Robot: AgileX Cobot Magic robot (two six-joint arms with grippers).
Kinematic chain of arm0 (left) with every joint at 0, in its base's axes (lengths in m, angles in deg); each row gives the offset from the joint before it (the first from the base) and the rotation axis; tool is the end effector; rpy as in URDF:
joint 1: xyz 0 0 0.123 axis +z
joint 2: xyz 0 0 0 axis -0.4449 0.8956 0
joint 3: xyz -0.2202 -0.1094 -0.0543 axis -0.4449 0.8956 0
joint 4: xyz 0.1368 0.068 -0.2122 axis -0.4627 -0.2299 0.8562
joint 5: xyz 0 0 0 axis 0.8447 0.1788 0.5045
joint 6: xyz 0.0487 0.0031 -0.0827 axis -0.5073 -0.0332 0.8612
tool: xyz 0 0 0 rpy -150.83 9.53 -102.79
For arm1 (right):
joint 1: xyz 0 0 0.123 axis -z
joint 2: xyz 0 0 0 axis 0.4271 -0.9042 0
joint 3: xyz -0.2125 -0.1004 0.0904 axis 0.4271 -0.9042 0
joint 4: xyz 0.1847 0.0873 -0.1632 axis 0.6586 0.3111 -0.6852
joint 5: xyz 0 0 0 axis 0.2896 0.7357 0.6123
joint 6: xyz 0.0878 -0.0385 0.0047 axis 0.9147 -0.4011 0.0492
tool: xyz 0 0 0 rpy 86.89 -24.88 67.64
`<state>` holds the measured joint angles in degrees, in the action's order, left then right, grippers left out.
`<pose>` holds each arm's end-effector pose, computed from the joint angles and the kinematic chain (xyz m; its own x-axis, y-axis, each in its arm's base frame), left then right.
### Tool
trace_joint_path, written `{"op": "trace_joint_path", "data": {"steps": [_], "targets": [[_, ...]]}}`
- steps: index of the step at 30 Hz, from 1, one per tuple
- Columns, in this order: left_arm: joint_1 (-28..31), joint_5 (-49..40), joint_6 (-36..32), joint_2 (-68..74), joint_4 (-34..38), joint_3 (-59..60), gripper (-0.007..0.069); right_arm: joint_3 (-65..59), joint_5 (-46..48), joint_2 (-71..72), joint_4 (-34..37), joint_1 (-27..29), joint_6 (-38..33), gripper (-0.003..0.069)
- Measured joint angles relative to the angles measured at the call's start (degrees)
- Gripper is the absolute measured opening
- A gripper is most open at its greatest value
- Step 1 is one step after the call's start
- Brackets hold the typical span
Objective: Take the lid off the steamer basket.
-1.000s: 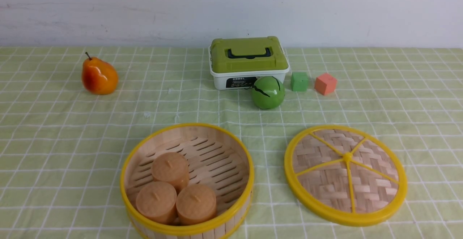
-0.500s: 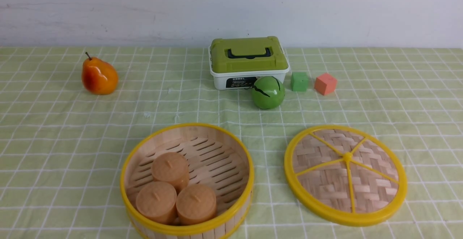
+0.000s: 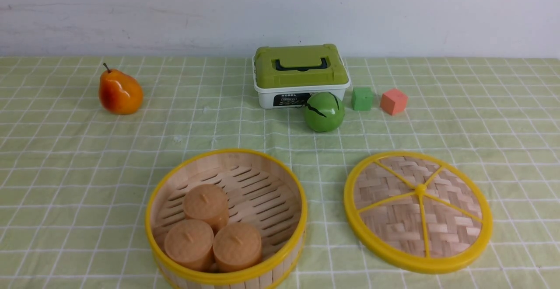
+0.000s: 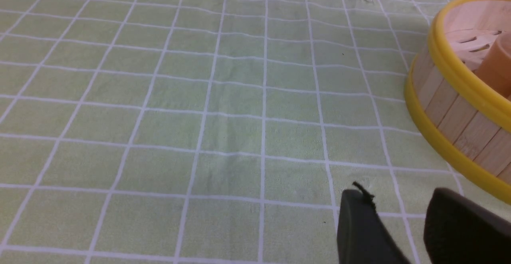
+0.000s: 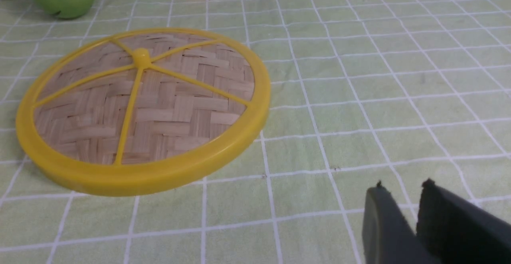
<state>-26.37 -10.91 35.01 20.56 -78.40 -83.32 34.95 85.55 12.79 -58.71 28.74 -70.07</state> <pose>0.1003 0.0007 0.1665 -0.3153 -0.1416 -0.9384 -0.0513 0.9899 -0.1321 0.1003 -0.0070 0.1718 -0.2905 0.1161 -0.9498 0.0988 0.9910 0.0909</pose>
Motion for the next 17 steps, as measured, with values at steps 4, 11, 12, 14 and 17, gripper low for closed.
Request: {"op": "trace_joint_path", "data": {"steps": [4, 11, 12, 14, 17], "targets": [[0.0, 0.0, 0.0, 0.0, 0.0, 0.0, 0.0239, 0.0, 0.0, 0.0, 0.0, 0.0, 0.0, 0.0131], [0.0, 0.0, 0.0, 0.0, 0.0, 0.0, 0.0239, 0.0, 0.0, 0.0, 0.0, 0.0, 0.0, 0.0139], [0.0, 0.0, 0.0, 0.0, 0.0, 0.0, 0.0239, 0.0, 0.0, 0.0, 0.0, 0.0, 0.0, 0.0141], [0.0, 0.0, 0.0, 0.0, 0.0, 0.0, 0.0239, 0.0, 0.0, 0.0, 0.0, 0.0, 0.0, 0.0144], [0.0, 0.0, 0.0, 0.0, 0.0, 0.0, 0.0239, 0.0, 0.0, 0.0, 0.0, 0.0, 0.0, 0.0147]]}}
